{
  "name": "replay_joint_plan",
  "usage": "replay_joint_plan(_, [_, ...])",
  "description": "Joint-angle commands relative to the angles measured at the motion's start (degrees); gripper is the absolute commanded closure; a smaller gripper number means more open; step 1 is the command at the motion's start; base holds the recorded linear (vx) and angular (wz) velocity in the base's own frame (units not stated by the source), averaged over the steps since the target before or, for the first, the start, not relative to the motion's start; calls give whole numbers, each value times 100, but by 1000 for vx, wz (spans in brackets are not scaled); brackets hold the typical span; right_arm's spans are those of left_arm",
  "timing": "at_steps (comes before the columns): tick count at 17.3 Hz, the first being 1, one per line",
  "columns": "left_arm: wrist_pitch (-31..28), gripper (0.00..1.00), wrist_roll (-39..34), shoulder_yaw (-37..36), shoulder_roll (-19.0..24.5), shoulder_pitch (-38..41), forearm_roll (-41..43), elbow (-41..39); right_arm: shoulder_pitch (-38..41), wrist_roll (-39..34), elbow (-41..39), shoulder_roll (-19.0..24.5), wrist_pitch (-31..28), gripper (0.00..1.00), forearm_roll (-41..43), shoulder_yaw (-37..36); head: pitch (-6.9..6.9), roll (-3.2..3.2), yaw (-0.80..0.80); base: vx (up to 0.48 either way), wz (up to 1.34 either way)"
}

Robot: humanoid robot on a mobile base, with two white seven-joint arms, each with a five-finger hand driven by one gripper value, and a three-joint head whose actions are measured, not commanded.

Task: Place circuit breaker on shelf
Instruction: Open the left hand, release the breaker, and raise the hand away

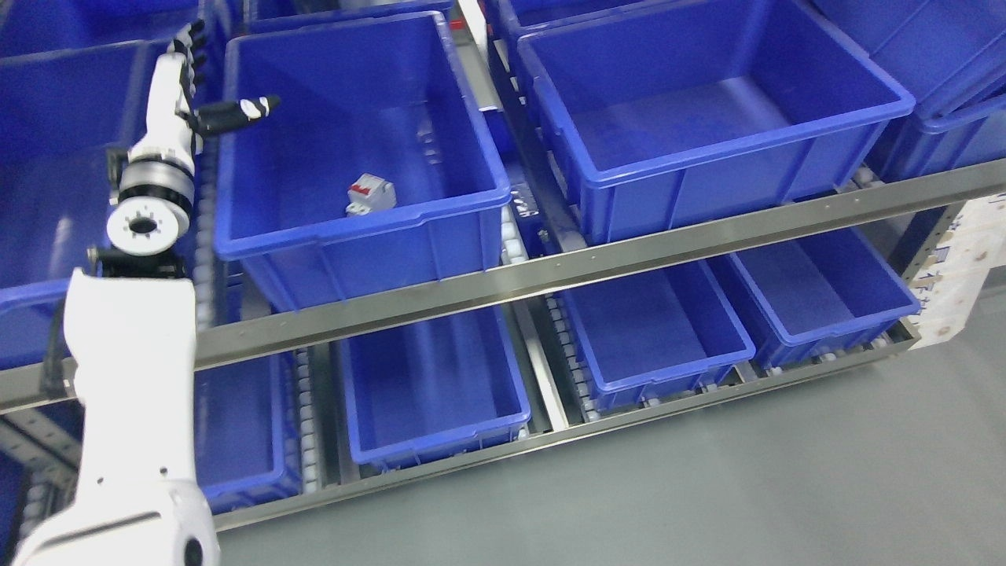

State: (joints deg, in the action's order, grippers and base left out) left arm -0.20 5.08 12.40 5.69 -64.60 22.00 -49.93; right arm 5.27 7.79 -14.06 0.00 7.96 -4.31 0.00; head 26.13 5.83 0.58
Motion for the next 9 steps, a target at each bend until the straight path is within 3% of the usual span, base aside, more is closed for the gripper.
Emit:
replay_joint_plan(1, [-226, 1, 2, 2, -469, 1799, -574, -3803, 1, 3, 0, -100, -1245, 0, 0, 114, 0, 0, 0, -235, 277])
replay_joint_plan(5, [-208, 1, 11, -571, -469, 2091, -978, -3805, 1, 3, 0, -100, -1245, 0, 0, 114, 0, 0, 0, -243, 168])
replay_joint_plan(9, [-200, 1, 11, -589, -469, 2092, -987, -3805, 1, 3, 0, -100, -1245, 0, 0, 114, 0, 0, 0, -187, 43])
